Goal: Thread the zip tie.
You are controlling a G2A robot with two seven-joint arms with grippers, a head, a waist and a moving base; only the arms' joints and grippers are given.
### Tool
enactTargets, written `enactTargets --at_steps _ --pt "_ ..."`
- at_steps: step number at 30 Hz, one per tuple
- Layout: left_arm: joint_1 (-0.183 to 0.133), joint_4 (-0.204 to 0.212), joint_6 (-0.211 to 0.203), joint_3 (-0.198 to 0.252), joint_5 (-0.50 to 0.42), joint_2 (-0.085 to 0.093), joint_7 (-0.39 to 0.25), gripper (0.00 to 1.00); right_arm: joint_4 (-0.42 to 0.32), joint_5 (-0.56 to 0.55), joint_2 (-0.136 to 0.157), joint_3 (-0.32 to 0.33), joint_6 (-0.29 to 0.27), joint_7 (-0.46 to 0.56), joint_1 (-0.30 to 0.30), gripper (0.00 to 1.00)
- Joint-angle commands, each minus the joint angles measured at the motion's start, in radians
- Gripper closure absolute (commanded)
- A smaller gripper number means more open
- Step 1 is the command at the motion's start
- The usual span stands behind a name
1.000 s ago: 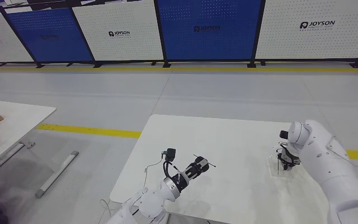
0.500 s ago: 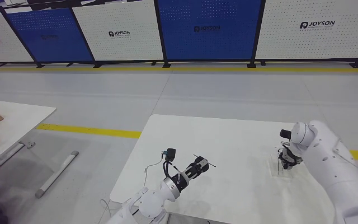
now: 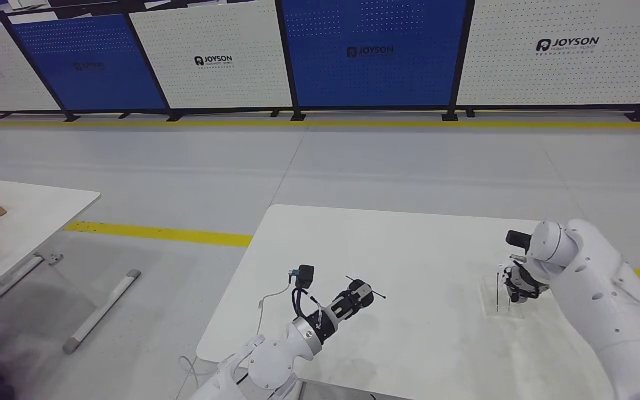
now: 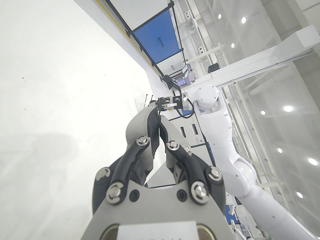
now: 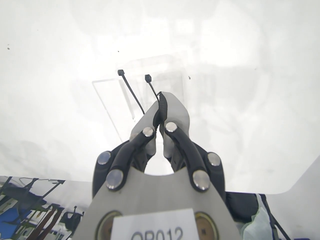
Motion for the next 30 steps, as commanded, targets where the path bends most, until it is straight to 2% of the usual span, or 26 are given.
enactTargets --at_steps 1,7,11,19,24,30 --pt "0.0 0.0 0.0 0.0 0.0 0.0 0.0 1.0 0.0 0.0 0.0 0.0 0.0 0.0 0.0 1.0" --pt "0.0 0.0 0.0 0.0 0.0 0.0 0.0 1.0 -0.001 0.002 0.0 0.001 -0.003 -0.008 -0.003 1.0" --pt "0.0 0.0 0.0 0.0 0.0 0.0 0.0 1.0 -0.004 0.02 0.008 0.023 -0.046 -0.03 -0.016 1.0" --pt "0.0 0.0 0.0 0.0 0.0 0.0 0.0 1.0 -0.017 0.012 0.015 0.036 -0.05 -0.017 -0.023 1.0" --pt "0.0 0.0 0.0 0.0 0.0 0.0 0.0 1.0 -0.017 0.006 0.009 0.026 -0.04 -0.008 -0.016 1.0" --pt "0.0 0.0 0.0 0.0 0.0 0.0 0.0 1.0 0.021 0.002 -0.007 0.004 -0.032 0.004 0.01 1.0"
